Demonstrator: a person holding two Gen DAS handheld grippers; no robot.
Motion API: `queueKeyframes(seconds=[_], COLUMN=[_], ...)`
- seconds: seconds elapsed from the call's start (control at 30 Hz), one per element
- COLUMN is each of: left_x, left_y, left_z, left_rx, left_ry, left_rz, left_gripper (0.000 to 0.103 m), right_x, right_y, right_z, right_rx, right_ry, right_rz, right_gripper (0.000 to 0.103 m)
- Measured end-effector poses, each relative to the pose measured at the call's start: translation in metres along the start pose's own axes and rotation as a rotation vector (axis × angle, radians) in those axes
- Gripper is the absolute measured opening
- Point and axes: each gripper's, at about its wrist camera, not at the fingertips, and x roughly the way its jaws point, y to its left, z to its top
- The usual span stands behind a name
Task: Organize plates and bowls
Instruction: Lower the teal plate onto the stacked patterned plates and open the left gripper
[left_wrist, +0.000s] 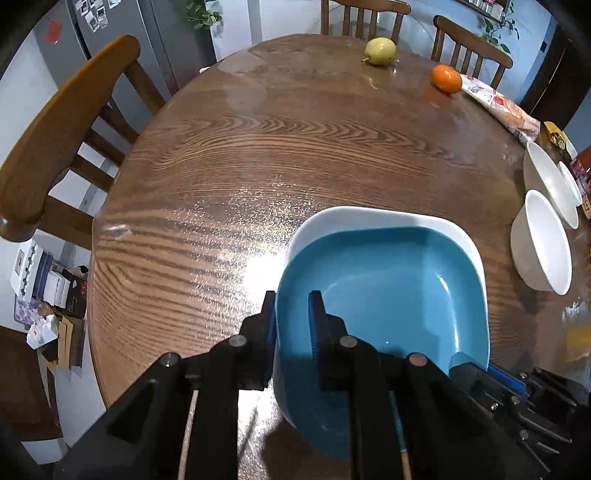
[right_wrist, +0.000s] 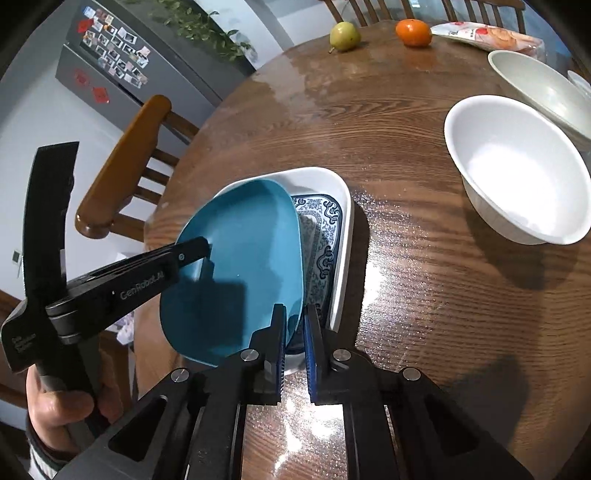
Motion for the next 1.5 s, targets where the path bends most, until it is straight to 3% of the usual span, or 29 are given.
queueKeyframes(seconds=[0.53, 1.07, 1.4, 1.5], left_x=[0.011, 0.011, 0.008, 0.007], left_y=[-0.005, -0.010, -0.007, -0.005], left_z=[0.007, 0.007, 0.010, 0.011], left_rx=[0.075, 0.105, 0.106, 0.098], left_ry=[0.007, -0.021, -0.036, -0.041], left_rz=[0.026, 0.046, 0.062, 0.067], left_gripper=[0.017, 0.019, 0.020, 0.026], right_x=[0.009, 0.005, 0.002, 0.001], right_y=[0.015, 0.045, 0.041, 0.039], right_z=[0.001, 0.002, 0.000, 0.000], right_rx=[-0.042, -0.202, -0.189, -0.186], right_ry=[-0.008, -0.078, -0.080, -0.083], right_rz=[-0.061, -0.215, -0.242, -0.248], right_gripper=[0.012, 0.013, 0.013, 0.019])
